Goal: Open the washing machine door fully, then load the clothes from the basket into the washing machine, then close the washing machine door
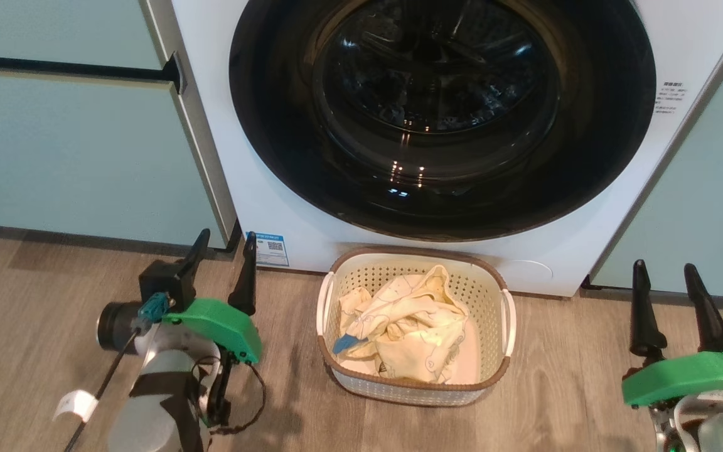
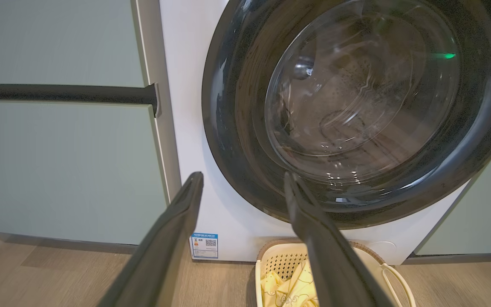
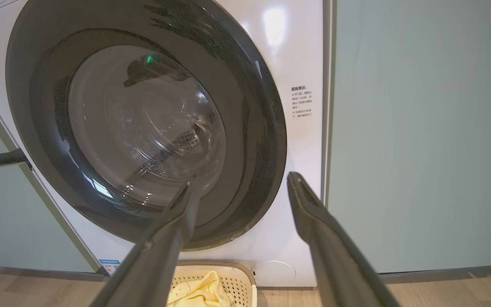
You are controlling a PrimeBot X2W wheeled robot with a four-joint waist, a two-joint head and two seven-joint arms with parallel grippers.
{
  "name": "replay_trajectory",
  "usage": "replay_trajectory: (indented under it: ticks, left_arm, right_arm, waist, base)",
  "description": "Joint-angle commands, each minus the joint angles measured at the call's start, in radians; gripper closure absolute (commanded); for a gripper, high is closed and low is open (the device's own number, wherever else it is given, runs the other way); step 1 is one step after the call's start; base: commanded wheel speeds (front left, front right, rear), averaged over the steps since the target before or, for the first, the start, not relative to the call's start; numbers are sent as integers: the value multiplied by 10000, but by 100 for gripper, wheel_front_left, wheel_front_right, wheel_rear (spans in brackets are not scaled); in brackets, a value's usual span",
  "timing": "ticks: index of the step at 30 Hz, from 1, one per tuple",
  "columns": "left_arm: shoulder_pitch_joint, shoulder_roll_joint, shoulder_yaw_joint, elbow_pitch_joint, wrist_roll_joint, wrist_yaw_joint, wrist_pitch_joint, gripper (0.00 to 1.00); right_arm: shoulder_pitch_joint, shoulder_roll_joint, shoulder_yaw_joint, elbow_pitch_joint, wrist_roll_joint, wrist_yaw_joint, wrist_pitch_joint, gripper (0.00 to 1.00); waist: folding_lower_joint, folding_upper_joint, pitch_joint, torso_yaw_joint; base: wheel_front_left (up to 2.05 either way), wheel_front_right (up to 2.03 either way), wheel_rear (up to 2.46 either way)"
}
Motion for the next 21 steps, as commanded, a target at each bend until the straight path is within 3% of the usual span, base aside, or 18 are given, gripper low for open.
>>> replay_trajectory:
  ticks: [1, 15, 21]
  left_arm:
    - [-425, 243, 291, -273, 34, 6, -63, 0]
    - [-458, 243, 271, -91, 103, -45, -63, 0]
    - [-459, 243, 275, -55, 116, -58, -63, 0]
  right_arm:
    - [-512, -177, 177, -252, 70, -30, -95, 0]
    - [-503, -177, 201, -231, 135, -30, -95, 0]
    - [-517, -177, 207, -213, 136, -30, -95, 0]
  waist:
    - [0, 0, 3, 2]
    - [0, 0, 4, -2]
    - [0, 0, 9, -38]
  base:
    - [0, 0, 0]
    - [0, 3, -3]
    - [32, 49, -81]
